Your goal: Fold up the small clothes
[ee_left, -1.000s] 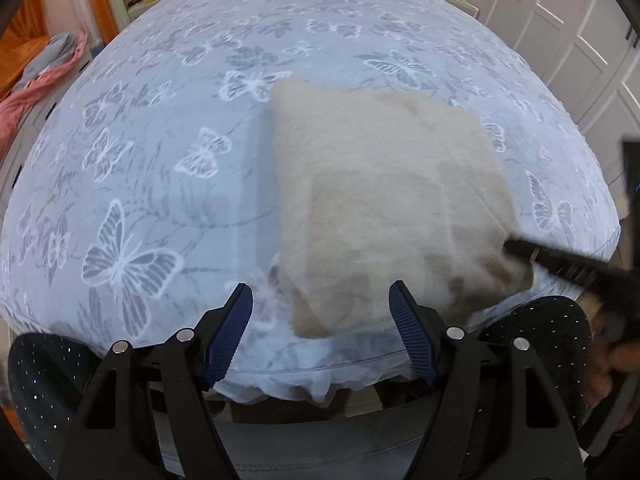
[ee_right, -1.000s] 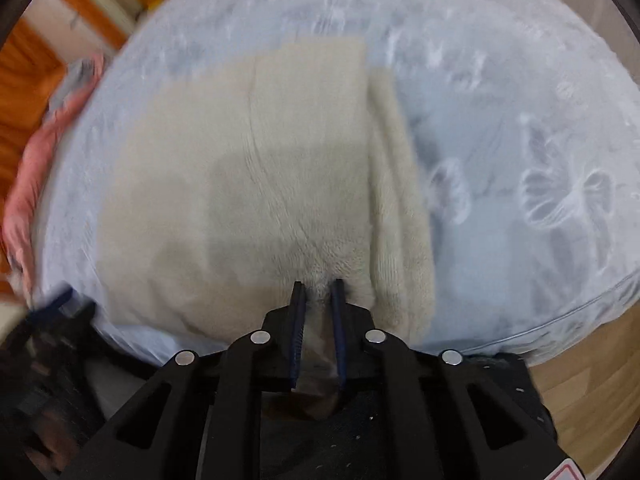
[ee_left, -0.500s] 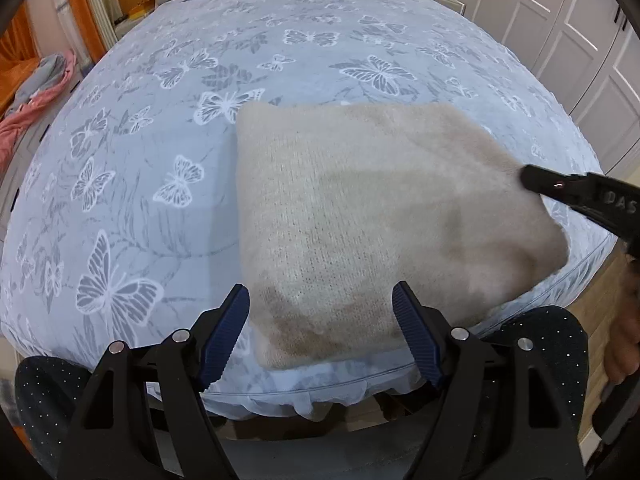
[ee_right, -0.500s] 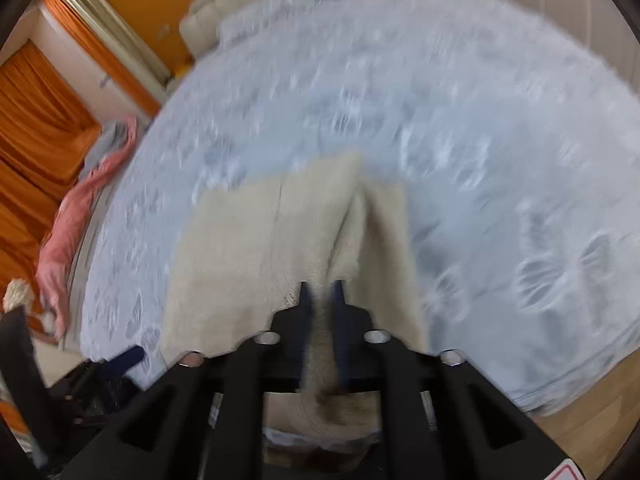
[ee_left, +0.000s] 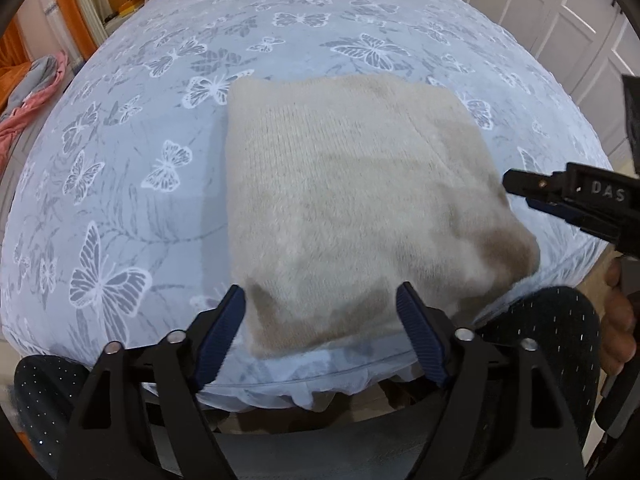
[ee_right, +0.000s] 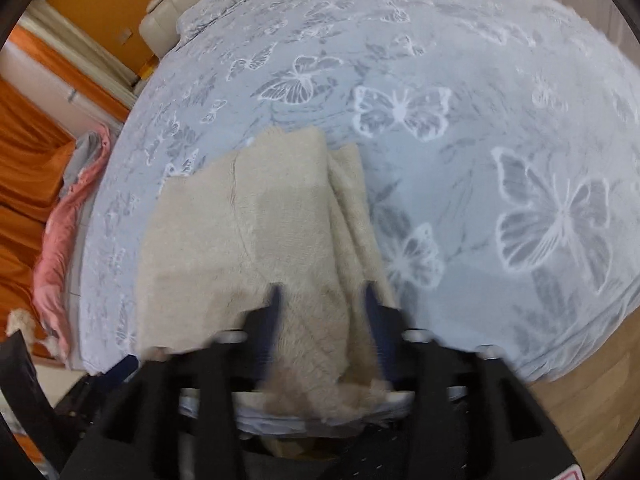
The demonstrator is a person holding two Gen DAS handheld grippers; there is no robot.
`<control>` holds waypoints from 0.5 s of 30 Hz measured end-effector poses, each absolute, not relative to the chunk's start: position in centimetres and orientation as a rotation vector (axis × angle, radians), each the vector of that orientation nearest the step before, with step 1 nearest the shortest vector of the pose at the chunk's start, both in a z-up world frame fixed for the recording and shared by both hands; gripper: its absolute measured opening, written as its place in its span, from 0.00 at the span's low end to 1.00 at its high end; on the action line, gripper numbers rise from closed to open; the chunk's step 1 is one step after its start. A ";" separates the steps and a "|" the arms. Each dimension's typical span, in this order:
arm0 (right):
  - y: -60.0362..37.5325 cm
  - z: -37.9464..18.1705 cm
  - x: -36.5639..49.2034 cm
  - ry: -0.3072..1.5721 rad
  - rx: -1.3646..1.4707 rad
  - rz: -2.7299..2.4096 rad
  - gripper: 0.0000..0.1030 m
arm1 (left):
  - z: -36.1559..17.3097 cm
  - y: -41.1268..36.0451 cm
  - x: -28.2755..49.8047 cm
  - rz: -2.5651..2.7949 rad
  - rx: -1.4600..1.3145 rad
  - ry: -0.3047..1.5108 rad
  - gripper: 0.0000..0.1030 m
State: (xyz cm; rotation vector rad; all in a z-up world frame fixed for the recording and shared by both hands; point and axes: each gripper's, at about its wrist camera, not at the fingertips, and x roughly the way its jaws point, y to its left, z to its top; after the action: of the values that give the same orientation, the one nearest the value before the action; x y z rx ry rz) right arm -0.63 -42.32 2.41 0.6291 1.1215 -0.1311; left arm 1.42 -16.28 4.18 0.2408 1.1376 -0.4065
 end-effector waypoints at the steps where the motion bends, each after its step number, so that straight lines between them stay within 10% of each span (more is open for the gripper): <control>1: -41.9 1.9 -0.1 1.139 0.642 -0.132 0.51 | 4.1 -15.7 1.1 -0.412 0.242 1.139 0.78; 3: -41.4 0.7 -0.4 1.182 0.679 -0.127 0.50 | 3.6 -14.6 0.5 -0.413 0.240 1.156 0.79; 7: -38.8 1.6 -0.2 1.178 0.621 -0.091 0.18 | 2.4 -11.7 -0.4 -0.373 0.235 1.201 0.79; 15: -36.3 15.9 1.1 0.814 0.655 0.156 0.12 | 4.0 -7.6 -0.3 -0.323 0.130 1.170 0.80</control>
State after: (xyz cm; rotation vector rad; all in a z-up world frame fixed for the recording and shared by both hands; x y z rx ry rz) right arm 1.09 -36.31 15.93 0.6555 0.8141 0.1555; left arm -0.25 -7.62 3.99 0.1297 1.1704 -0.3225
